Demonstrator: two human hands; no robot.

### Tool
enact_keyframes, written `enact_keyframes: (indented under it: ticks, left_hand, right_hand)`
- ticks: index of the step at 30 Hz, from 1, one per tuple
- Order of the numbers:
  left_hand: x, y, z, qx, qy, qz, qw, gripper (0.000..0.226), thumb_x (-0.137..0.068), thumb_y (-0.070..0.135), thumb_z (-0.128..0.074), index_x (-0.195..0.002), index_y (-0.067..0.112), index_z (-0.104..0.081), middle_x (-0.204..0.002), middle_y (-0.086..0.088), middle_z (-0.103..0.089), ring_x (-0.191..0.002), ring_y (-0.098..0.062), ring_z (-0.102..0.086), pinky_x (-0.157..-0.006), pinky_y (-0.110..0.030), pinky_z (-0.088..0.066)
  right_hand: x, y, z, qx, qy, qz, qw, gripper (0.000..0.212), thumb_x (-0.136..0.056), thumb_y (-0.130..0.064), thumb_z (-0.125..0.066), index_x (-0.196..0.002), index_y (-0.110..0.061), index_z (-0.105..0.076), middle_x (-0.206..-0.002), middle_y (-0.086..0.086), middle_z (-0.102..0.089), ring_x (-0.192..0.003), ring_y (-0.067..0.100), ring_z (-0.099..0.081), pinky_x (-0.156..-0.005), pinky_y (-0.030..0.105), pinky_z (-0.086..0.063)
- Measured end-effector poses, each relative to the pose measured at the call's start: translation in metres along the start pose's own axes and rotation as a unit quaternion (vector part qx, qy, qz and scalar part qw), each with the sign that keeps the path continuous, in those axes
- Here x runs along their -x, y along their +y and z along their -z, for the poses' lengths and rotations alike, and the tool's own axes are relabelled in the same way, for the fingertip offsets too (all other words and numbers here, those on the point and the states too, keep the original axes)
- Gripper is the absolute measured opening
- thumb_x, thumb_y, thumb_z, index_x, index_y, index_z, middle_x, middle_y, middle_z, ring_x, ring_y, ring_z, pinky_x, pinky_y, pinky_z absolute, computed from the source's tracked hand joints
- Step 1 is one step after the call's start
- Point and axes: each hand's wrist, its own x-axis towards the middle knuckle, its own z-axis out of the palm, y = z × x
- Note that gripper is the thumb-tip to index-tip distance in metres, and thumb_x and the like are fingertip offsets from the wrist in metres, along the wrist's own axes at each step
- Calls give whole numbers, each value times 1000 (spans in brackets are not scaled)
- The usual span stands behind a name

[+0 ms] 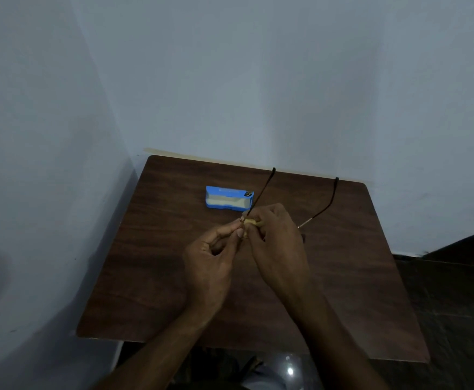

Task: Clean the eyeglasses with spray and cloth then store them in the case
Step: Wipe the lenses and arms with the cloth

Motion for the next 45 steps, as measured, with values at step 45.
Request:
enact_keyframes:
  ticks: [45]
  left_hand:
    - [-16, -16, 9, 47, 36, 36, 998, 25, -84, 12, -85, -108, 17, -82, -110, 1, -83, -103, -20, -80, -83, -41, -68]
  right_hand:
    - [-9, 43, -16, 170, 34, -14, 985, 17, -96, -14, -67, -112, -12, -71, -114, 6, -60, -90, 11, -55, -72, 22, -38]
